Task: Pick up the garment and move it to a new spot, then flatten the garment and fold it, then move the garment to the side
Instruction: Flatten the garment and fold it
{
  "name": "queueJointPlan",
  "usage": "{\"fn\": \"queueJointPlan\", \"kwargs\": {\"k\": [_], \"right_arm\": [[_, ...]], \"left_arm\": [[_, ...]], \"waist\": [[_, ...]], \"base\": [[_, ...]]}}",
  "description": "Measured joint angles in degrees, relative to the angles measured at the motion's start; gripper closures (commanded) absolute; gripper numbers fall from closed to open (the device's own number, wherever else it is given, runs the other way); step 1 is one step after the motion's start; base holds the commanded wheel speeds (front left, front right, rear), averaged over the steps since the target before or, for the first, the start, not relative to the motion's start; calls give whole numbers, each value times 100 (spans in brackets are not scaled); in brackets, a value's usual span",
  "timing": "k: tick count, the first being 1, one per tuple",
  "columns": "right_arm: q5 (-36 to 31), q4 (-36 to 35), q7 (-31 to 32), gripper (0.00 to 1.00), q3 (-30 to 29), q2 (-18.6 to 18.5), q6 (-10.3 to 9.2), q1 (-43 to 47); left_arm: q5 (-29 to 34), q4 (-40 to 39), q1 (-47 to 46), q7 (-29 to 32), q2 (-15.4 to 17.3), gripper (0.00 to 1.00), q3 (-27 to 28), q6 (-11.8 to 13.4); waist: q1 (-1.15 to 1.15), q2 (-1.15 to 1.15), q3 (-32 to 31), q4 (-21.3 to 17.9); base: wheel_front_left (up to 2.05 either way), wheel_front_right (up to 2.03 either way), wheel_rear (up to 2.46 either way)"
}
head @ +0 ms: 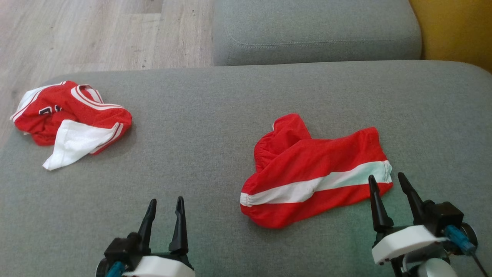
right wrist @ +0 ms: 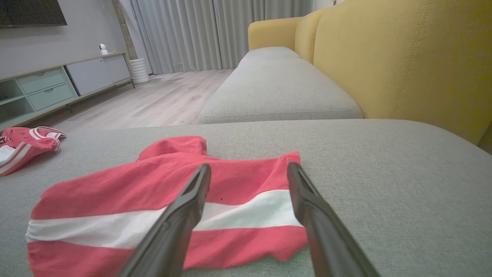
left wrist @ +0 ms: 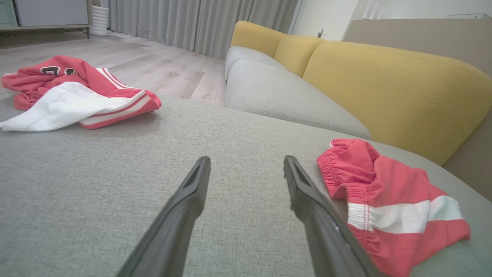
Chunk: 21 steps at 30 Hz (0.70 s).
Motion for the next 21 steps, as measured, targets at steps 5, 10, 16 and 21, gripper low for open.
{"fn": "queueJointPlan", "kwargs": {"k": [5,10,16,21], "right_arm": [[0,101,-26,0,-1,1,0,-12],[46,183,-33,0,29,1,0,-26],[42,200,-33,0,14,1,0,-71],[-7,199,-33,0,-30,2,0,-126]], "left_arm": [[0,-3,-1,0,0,0,32,38],[1,-3,-1,0,0,0,64,38],[-1,9,-5,3,2,0,3,-105],[-199,4,-82,435,5,0,-653,-537]], "waist": [[0,0,1,24],[0,0,9,48],[0,0,43,47],[0,0,123,47]], "base": [[0,0,0],[0,0,0],[0,0,0],[0,0,0]]}}
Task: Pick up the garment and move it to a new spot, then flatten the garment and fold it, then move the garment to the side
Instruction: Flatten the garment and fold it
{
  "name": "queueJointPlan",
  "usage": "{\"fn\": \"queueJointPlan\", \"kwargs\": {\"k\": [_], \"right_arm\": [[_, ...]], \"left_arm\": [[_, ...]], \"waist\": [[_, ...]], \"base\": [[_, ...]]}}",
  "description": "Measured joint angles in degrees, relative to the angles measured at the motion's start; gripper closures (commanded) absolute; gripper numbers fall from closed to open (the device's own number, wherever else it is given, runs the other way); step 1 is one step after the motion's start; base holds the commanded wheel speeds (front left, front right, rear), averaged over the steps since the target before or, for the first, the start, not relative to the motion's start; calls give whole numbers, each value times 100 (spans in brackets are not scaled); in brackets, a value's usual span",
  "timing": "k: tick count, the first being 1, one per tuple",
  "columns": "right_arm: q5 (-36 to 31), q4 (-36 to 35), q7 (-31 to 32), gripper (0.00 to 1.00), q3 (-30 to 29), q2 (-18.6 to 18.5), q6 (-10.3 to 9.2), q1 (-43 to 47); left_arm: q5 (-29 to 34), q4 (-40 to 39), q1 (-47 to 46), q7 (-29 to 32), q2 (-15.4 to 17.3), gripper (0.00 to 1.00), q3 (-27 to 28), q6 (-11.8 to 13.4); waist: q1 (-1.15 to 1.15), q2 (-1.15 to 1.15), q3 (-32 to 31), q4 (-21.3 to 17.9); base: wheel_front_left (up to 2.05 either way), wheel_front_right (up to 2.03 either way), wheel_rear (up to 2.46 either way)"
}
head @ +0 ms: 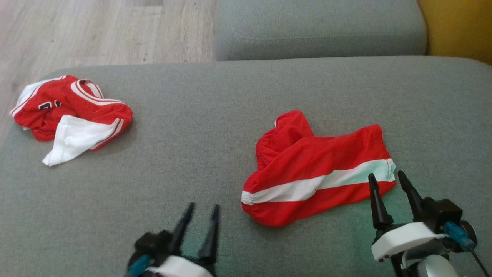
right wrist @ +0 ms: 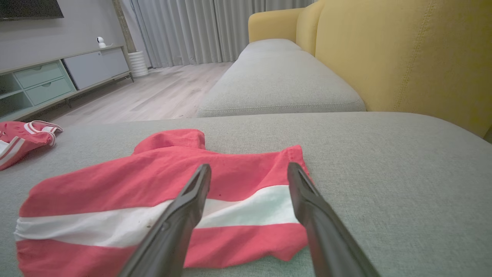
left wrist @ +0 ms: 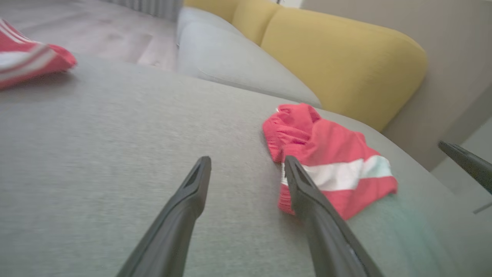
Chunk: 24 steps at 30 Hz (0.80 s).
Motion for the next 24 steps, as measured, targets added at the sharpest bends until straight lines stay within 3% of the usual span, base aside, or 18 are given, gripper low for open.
{"fn": "queueJointPlan", "kwargs": {"k": [8,15,24], "right_arm": [[-52,-9,2,0,-20,0,0,-100],[-53,-31,2,0,-13,0,0,-300],[-69,30,-51,0,-121,0,0,-332]], "left_arm": [[-767,-96,-727,755,215,0,-1104,-89],[-1176,416,-1204,1218,399,0,-1408,-89],[-1423,500,-1409,1232,498,0,-1679,-89]], "waist": [[0,0,241,-80],[1,0,437,-286],[1,0,577,-456]], "base": [[0,0,0],[0,0,0],[0,0,0]]}}
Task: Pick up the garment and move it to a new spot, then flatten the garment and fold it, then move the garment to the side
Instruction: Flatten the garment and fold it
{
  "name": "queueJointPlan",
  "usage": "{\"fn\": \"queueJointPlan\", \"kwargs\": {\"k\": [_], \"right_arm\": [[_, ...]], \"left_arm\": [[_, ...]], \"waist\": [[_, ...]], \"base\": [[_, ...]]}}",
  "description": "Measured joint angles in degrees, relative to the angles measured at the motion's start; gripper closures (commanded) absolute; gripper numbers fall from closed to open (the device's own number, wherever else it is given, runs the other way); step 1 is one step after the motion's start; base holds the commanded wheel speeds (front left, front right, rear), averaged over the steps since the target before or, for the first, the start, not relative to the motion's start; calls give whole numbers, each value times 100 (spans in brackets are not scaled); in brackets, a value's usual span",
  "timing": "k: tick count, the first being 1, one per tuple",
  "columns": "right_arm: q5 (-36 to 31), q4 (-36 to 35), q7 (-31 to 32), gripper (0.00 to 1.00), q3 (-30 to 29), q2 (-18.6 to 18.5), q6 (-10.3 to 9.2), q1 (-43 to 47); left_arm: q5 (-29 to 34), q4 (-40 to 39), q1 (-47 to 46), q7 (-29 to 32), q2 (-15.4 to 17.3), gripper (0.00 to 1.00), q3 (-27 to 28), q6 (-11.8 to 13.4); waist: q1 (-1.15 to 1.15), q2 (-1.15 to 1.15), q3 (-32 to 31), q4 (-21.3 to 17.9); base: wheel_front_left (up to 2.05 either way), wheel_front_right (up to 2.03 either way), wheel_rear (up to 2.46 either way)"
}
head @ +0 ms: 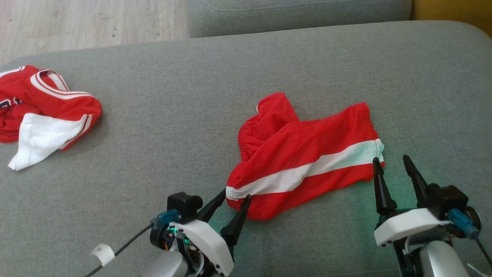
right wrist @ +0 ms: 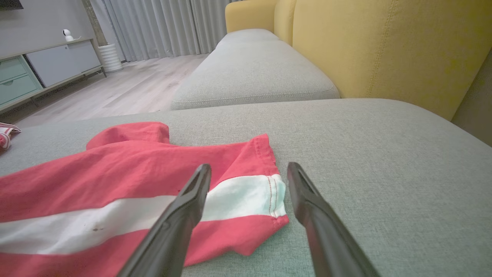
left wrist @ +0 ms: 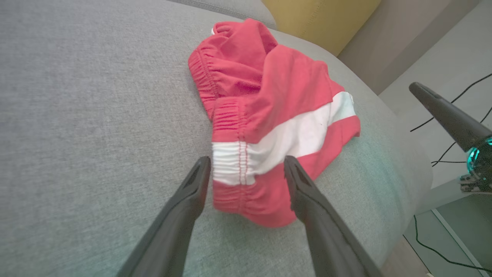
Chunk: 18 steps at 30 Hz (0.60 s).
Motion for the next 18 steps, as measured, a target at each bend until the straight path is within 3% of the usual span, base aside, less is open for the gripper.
{"fn": "queueJointPlan", "kwargs": {"k": [10,14,18], "right_arm": [[0,70,-45,0,-40,0,0,-26],[1,116,-51,0,-40,0,0,-27],[1,144,-67,0,-26,0,0,-35]], "left_arm": [[-10,-131,-63,-88,22,0,-105,0],[-59,-183,-62,-86,53,16,-151,0],[-59,-177,-62,-86,51,39,-208,0]], "waist": [[0,0,9,11],[0,0,19,30],[0,0,31,17]], "base": [[0,0,0],[0,0,0],[0,0,0]]}}
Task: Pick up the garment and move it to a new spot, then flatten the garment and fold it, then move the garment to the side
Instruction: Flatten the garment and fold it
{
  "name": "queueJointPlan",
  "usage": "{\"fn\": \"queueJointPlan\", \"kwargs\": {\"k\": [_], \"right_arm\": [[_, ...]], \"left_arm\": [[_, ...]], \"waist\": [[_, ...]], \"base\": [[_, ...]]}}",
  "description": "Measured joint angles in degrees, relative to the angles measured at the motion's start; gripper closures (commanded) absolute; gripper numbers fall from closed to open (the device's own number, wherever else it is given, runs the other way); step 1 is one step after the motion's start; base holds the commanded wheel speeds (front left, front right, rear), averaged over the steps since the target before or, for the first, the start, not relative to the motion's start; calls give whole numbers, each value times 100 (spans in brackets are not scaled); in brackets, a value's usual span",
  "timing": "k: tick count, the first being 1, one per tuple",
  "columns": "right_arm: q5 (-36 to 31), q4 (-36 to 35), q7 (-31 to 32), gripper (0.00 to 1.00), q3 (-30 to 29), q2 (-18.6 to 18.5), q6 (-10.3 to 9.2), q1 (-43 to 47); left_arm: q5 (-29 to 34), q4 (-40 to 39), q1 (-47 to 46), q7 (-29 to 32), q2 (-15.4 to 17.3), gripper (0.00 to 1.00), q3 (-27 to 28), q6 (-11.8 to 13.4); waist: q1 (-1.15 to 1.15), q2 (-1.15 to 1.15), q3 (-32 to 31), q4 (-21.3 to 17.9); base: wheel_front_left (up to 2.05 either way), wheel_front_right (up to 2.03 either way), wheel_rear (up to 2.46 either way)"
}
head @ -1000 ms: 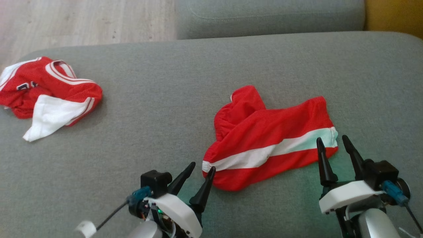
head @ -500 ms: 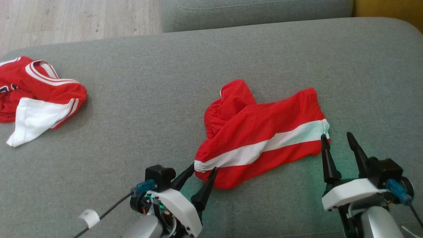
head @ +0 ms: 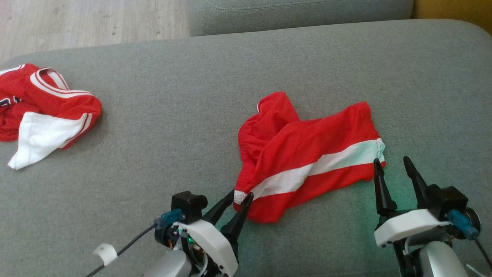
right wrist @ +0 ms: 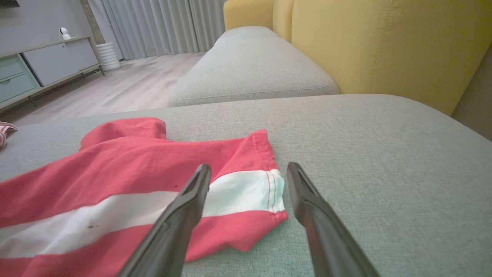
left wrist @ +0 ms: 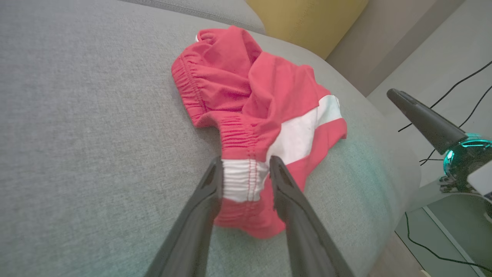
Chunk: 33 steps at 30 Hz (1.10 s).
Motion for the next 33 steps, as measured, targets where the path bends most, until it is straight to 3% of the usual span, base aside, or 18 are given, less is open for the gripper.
{"fn": "queueJointPlan", "kwargs": {"k": [2,9,10,11,12,13,24,33], "right_arm": [[0,24,-26,0,5,0,0,-15],[-1,59,-27,0,-22,0,0,-109],[-1,59,-27,0,-32,0,0,-112],[-3,67,-25,0,-51,0,0,-111],[-32,76,-24,0,-75,0,0,-111],[-63,82,-5,0,-97,0,0,-112],[-404,638,985,0,-316,-1,0,-821],[464,1298,1410,0,112,-167,0,-1176]], "left_arm": [[0,34,-1,1,-11,50,-38,0],[1,257,-5,18,-14,64,-74,1],[2,279,-6,15,-13,81,-74,3],[9,297,-7,-8,-11,81,-73,9],[21,300,-8,-55,-8,96,-66,11],[21,300,-16,-113,-3,100,-60,13],[103,296,-232,-635,83,100,247,366],[92,392,-231,-794,218,100,443,515]], "waist": [[0,0,5,-15],[0,0,27,-66],[0,0,28,-66],[0,0,30,-64],[0,0,34,-60],[0,0,39,-55],[0,0,149,49],[0,0,228,169]], "base": [[0,0,0],[0,0,0],[0,0,0],[0,0,0],[0,0,0],[0,0,0],[0,0,0],[0,0,0]]}}
